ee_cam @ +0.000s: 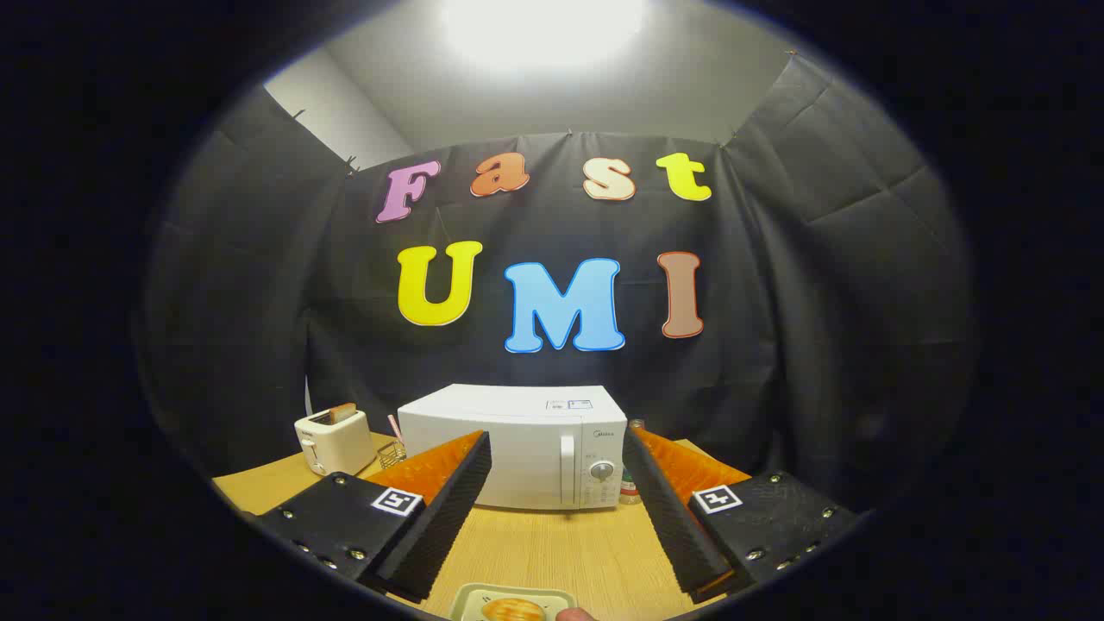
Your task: Open the microwave, put the food inside, and close the microwave door.
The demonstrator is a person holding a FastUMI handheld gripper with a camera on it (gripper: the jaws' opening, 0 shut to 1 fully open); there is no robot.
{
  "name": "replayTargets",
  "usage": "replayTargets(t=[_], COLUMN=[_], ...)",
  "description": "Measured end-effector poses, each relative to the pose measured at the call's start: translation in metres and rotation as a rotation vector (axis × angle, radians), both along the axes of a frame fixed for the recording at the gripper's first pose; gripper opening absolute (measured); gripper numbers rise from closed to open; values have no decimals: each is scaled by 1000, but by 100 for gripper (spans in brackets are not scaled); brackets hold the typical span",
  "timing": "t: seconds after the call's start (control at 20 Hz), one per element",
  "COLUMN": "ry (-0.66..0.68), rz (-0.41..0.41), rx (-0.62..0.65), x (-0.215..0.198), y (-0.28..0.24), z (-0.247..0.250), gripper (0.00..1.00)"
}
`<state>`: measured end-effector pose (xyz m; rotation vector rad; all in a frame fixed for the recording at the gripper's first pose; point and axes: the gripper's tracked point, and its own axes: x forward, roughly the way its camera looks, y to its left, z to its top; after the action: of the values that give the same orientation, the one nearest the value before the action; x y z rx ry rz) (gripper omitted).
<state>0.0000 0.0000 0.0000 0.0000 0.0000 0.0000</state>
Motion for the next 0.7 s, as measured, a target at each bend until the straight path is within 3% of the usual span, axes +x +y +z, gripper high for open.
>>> replayTargets(t=[0.7], ry=[0], rz=[-8], rx=[14], x=[9], y=[-5], z=[-6], gripper=[98])
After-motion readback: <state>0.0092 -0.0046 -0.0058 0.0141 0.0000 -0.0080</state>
